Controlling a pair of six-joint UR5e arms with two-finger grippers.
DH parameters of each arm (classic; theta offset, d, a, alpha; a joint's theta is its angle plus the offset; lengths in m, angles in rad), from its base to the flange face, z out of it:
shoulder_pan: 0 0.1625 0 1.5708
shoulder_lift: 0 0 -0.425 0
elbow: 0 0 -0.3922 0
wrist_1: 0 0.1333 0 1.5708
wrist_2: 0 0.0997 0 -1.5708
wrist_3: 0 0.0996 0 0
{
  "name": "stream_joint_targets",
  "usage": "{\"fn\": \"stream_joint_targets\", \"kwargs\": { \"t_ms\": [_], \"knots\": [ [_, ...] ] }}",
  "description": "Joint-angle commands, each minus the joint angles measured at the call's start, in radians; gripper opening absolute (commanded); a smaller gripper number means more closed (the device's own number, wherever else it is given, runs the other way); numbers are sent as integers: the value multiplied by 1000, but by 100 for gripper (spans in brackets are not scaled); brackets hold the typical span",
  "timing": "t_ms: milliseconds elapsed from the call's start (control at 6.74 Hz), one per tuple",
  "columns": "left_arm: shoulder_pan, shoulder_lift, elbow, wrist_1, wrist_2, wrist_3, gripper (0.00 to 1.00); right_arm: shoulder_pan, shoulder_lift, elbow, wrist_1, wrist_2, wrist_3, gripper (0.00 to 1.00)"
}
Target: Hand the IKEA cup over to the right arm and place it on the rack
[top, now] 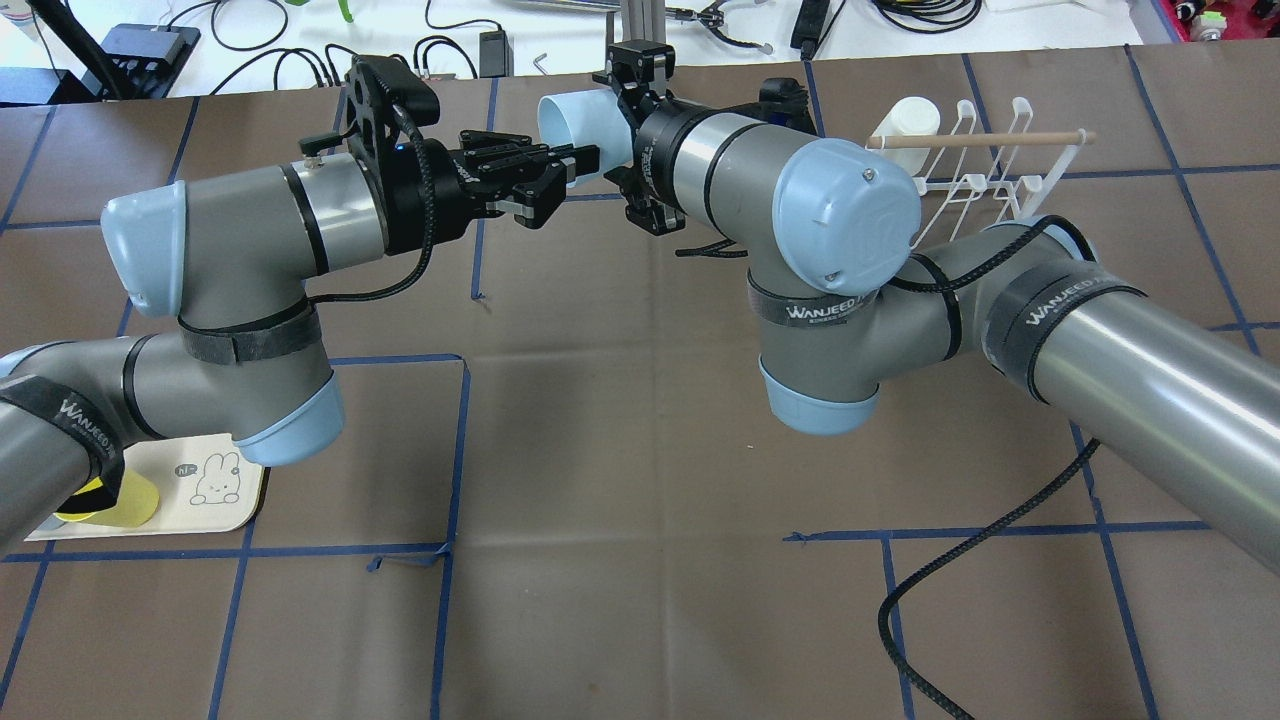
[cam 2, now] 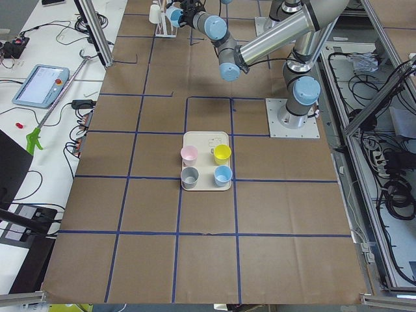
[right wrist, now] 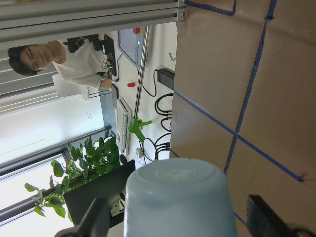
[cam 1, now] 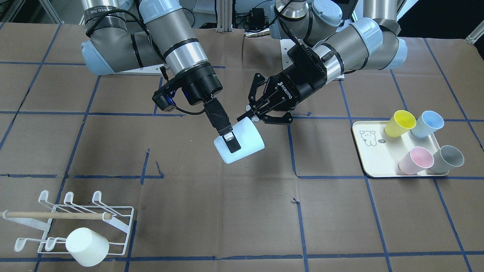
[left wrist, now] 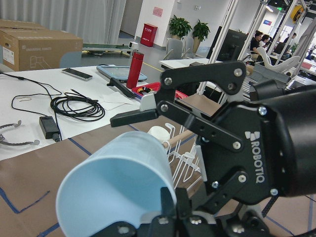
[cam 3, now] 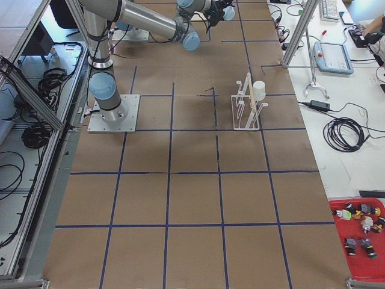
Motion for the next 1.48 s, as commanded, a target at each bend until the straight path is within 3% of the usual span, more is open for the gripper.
{"fn": "stream_joint_targets", "kwargs": {
  "t_ms": [0,148,297,445,594,1039,1336],
  "knots": [
    [0,3,0,0,1,0,4,2,1,-1,0,6,-1,51],
    [0,8,1,0,3,1,11,2,1,-1,0,6,-1,43],
    [0,15,5,0,12,1,39,2,1,-1,0,8,-1,41],
    [1,9,9,0,12,-9,83,0,1,-1,0,8,-1,41],
    [1,11,9,1,12,-44,99,0,1,-1,0,8,-1,40],
    [41,20,2,0,15,-49,99,-16,12,-5,-6,3,-16,31],
    [167,31,0,6,11,-48,99,-116,16,-13,-18,2,-147,31]
  ]
}}
